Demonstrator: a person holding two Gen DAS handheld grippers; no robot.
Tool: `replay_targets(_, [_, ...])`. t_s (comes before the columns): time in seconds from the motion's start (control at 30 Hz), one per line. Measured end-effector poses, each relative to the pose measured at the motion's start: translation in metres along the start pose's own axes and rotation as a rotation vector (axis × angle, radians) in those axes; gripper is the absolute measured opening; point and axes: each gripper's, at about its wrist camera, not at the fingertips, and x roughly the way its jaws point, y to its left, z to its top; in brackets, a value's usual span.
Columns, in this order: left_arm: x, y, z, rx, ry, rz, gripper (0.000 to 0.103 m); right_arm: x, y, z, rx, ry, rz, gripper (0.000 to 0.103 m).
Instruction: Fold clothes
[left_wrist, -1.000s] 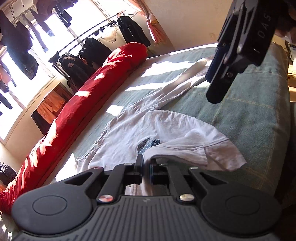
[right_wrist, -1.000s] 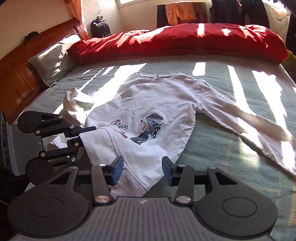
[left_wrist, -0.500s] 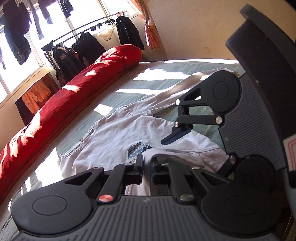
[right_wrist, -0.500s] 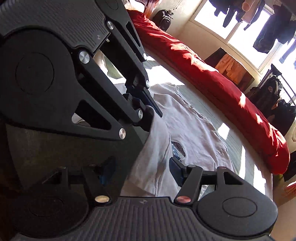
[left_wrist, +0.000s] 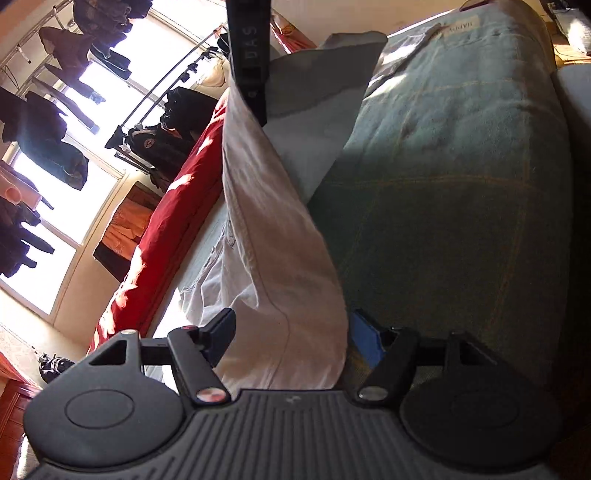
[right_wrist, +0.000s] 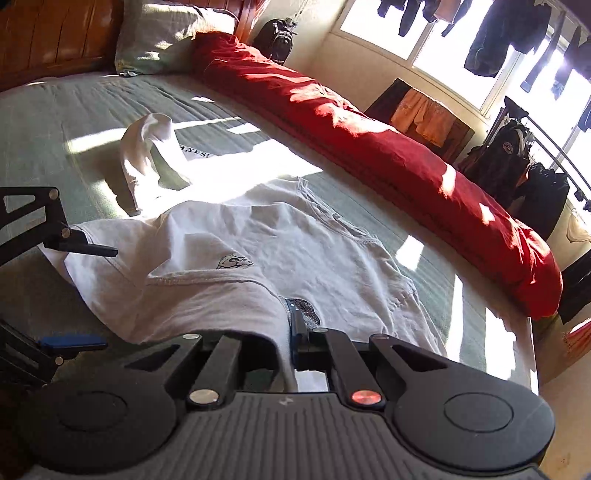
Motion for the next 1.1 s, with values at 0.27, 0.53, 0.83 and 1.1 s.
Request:
replay_targets(0.27, [0.025,-0.019,0.023,-0.014,-0.029,0.073,0.070,-0.001,-0.010,0.008,0.072,-0.010,0.024,0.006])
replay_targets(0.53, [0.050,-0.024,0.021,0.044,0.066,0.267,0.072,-0.005,-0.021,0.003,0.119,-0.016,0.026,0.007])
replay_targets(0.83, [0.027,0.014,-0.015,-0.023,0.170,0.281,0.038,-0.011,-0.039,-0.013,0.155,-0.001,0.039,0.007])
replay_targets(1.1, [0.015,0.045,-0.007,-0.105,0.156,0.218,0.001,-0.002,-0.028,-0.023,0.117,0.013,0.067,0.006])
